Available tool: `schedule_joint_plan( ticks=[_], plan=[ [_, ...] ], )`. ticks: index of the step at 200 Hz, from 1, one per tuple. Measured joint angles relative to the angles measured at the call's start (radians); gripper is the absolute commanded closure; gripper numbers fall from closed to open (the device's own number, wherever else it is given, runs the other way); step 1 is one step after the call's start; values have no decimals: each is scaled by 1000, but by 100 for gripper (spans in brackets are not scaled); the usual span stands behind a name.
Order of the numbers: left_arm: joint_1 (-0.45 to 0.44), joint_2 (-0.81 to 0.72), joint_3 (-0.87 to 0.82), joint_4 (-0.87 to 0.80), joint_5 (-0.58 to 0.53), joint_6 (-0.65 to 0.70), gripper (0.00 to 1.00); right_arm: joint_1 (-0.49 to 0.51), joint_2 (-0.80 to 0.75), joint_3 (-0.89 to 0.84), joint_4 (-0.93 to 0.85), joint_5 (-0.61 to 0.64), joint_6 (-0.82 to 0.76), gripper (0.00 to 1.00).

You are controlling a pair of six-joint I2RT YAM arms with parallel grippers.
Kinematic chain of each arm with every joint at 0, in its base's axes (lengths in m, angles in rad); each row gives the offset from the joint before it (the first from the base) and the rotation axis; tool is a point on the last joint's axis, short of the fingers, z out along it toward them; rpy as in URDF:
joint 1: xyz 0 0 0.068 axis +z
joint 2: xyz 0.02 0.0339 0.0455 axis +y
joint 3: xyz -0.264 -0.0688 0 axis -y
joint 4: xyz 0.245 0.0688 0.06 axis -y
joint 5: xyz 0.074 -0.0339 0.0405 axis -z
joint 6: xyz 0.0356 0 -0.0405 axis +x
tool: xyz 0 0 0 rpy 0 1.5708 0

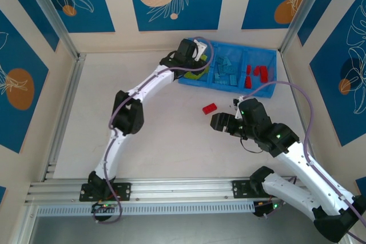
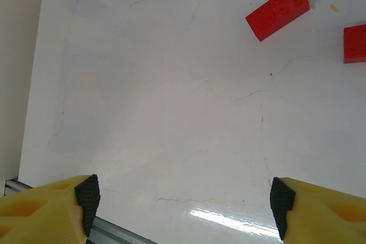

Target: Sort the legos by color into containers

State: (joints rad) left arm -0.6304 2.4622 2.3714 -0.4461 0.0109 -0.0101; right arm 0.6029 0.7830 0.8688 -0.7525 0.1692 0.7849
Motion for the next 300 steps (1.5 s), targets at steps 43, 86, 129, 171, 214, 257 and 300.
schedule_joint_plan(
  ticks=[43,86,129,171,214,257,300],
  plan=[
    [9,66,92,-74,1,-10,47,0,6,15,-4,3,1,19],
    [11,-193,-291,29,61,-45,46,0,33,13,16,6,9,19],
    [-13,-817,-984,270,116,-105,45,-18,194,13,42,86,15,14],
    [-147,-1354,-1404,370,85,-108,45,-156,409,13,76,131,-5,14],
    [-211,-1613,-1667,314,82,-83,19,-302,637,9,192,109,-73,16],
    [-217,-1653,-1777,289,55,-35,1,-362,858,73,238,82,-142,31],
    [-217,-1637,-1840,305,34,-5,0,-369,929,120,232,67,-172,56]
  ],
)
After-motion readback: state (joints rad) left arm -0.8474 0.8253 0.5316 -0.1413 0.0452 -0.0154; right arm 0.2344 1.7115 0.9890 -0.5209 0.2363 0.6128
